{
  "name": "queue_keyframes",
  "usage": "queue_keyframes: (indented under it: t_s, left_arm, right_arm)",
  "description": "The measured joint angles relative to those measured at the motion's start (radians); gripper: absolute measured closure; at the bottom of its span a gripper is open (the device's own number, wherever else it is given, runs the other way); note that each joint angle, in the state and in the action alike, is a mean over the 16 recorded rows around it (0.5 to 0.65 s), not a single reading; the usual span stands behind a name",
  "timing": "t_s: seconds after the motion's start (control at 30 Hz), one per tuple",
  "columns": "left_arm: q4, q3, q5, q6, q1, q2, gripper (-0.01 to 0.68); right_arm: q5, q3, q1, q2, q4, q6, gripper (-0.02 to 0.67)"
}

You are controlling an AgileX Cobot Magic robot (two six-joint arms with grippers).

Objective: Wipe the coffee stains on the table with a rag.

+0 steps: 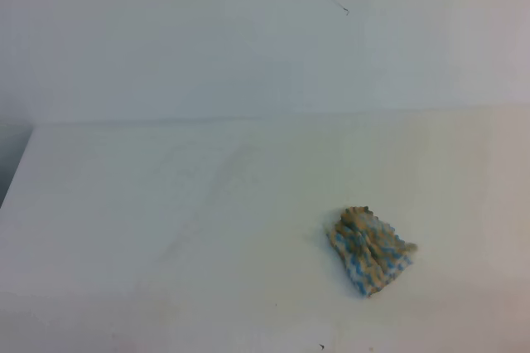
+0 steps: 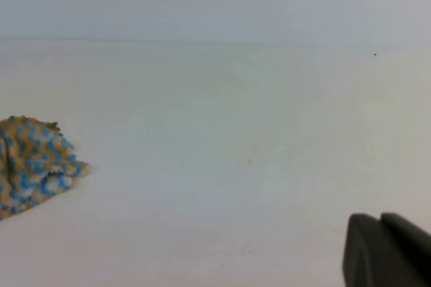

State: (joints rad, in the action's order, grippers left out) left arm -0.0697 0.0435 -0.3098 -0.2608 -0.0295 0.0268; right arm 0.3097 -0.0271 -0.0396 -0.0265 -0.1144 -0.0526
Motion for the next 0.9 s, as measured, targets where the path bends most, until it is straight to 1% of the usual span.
queue_keyframes:
  t_s: [0.9]
  left_arm:
    - [0.000, 0.000, 0.000, 0.000, 0.000, 0.000, 0.672]
  right_arm:
    - [-0.001, 0.000, 0.000, 0.000, 0.000, 0.007, 0.652]
